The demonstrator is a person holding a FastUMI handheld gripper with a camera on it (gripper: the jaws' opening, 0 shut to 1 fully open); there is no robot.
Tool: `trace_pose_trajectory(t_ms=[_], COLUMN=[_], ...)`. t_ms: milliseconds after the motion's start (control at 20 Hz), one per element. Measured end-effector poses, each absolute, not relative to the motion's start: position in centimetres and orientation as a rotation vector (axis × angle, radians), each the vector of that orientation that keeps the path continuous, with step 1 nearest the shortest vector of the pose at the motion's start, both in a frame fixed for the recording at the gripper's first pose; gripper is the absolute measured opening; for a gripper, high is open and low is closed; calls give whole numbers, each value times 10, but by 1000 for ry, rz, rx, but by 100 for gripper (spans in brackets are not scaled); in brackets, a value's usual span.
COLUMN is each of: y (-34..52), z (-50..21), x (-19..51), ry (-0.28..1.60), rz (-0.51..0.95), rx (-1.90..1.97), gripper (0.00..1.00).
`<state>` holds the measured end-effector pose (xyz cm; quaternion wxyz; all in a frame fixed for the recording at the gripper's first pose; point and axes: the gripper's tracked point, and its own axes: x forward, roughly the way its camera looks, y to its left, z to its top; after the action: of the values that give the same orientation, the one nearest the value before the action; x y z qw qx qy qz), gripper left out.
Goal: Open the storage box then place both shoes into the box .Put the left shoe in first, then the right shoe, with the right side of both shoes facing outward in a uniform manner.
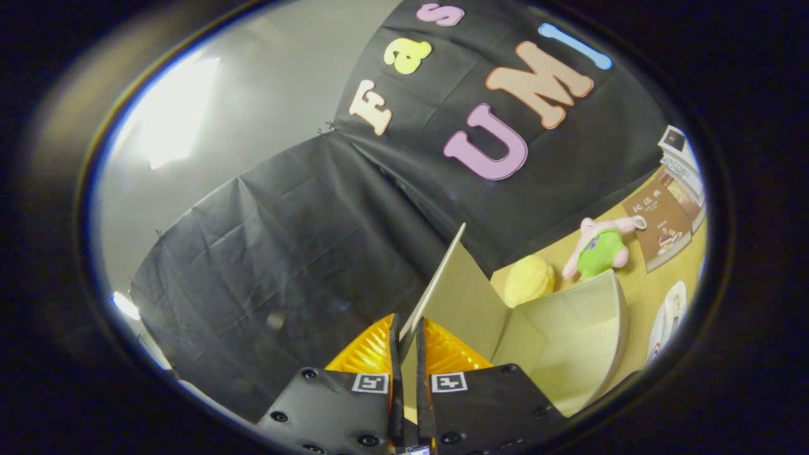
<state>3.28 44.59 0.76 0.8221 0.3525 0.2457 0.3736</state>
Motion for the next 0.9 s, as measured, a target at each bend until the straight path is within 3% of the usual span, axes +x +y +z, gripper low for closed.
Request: trace_pose_trajectory(t_ms=[550, 900], y=[565, 580], z=[-29, -44], x=[8, 15], ry=[732, 739], rz=[887, 885], rx=[817, 842], gripper=[10, 57])
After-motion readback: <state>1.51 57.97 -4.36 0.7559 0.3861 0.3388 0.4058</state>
